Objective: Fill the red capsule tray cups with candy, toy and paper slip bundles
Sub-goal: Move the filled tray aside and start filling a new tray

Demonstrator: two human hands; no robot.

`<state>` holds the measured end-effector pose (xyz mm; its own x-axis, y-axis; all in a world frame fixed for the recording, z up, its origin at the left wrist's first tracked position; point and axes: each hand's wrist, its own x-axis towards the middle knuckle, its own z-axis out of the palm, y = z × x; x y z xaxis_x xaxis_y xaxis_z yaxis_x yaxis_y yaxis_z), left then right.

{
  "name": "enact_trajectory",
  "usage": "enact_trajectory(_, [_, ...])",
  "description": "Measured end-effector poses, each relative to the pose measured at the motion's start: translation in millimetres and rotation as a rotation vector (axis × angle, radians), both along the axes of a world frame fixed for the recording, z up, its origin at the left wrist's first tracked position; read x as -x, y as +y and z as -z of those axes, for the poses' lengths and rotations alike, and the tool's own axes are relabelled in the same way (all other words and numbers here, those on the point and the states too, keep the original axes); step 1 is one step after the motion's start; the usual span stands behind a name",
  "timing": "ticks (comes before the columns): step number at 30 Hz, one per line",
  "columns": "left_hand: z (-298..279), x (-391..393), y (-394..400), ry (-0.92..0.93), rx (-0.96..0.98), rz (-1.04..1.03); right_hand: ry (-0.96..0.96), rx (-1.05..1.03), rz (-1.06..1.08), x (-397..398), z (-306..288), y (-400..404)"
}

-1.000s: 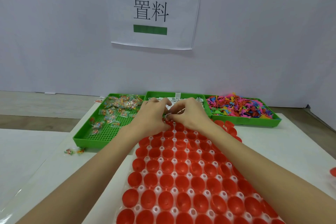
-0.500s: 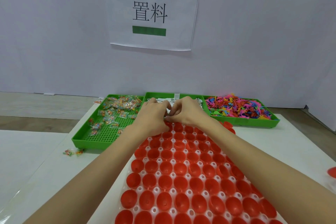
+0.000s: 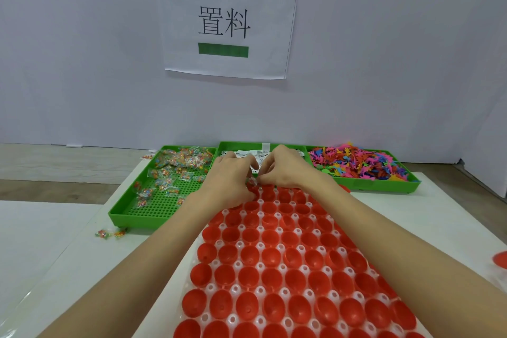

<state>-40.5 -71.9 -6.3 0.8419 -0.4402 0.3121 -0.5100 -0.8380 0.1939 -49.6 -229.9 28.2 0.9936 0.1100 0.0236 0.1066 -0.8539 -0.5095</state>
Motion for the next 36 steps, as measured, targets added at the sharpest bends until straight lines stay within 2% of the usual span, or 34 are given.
enact_trajectory(4, [0,1,0,-0.007,0.016,0.006,-0.014,0.018,-0.004,0,5,6])
enact_trajectory(18, [3,3,2,-0.038,0.016,-0.009,-0.01,-0.107,0.036,2,5,8])
enact_trajectory(31, [1,5,1,-0.024,-0.014,-0.029,0.162,0.105,0.058,-9,-13,23])
enact_trajectory(36, [1,8,4,-0.021,-0.017,-0.018,0.136,-0.06,0.032,-2,-18,11])
